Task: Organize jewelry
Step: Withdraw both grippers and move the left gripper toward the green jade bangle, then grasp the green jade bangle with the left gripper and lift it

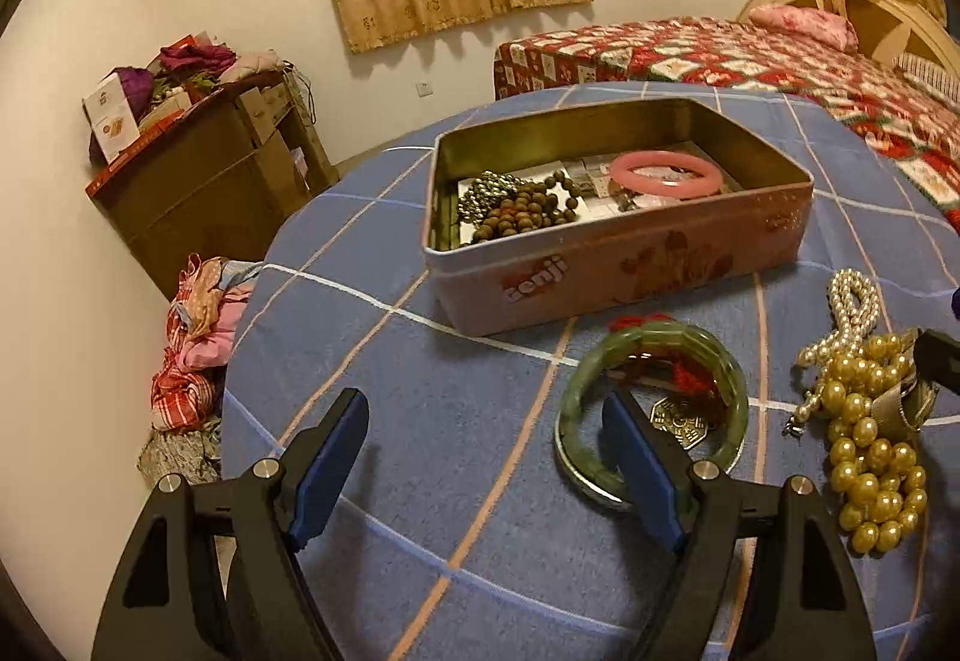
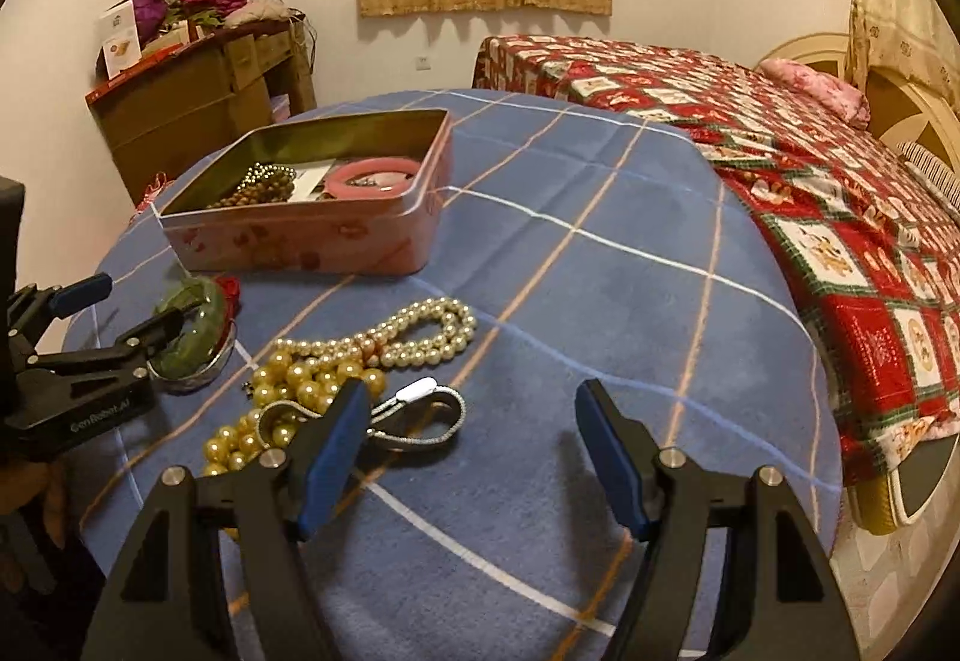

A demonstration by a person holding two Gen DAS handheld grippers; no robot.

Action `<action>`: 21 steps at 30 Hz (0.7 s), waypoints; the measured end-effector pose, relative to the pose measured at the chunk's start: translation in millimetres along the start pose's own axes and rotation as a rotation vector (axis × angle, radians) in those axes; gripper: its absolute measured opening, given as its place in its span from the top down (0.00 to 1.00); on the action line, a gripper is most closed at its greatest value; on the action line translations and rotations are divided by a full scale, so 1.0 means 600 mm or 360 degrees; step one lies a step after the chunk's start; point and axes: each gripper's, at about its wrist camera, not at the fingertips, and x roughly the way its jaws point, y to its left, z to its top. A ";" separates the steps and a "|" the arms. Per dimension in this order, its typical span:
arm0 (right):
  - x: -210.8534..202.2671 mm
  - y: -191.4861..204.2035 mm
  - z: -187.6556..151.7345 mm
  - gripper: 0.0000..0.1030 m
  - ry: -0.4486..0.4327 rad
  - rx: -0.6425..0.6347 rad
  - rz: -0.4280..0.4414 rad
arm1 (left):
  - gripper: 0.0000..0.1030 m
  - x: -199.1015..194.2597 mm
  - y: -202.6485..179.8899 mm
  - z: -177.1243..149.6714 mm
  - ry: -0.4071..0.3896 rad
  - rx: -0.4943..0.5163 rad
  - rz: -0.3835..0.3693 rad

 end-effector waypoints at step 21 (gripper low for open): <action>-0.007 0.000 -0.007 0.29 -0.0051 0.0016 -0.0008 | 0.91 0.004 -0.009 0.000 0.0027 -0.0023 -0.0225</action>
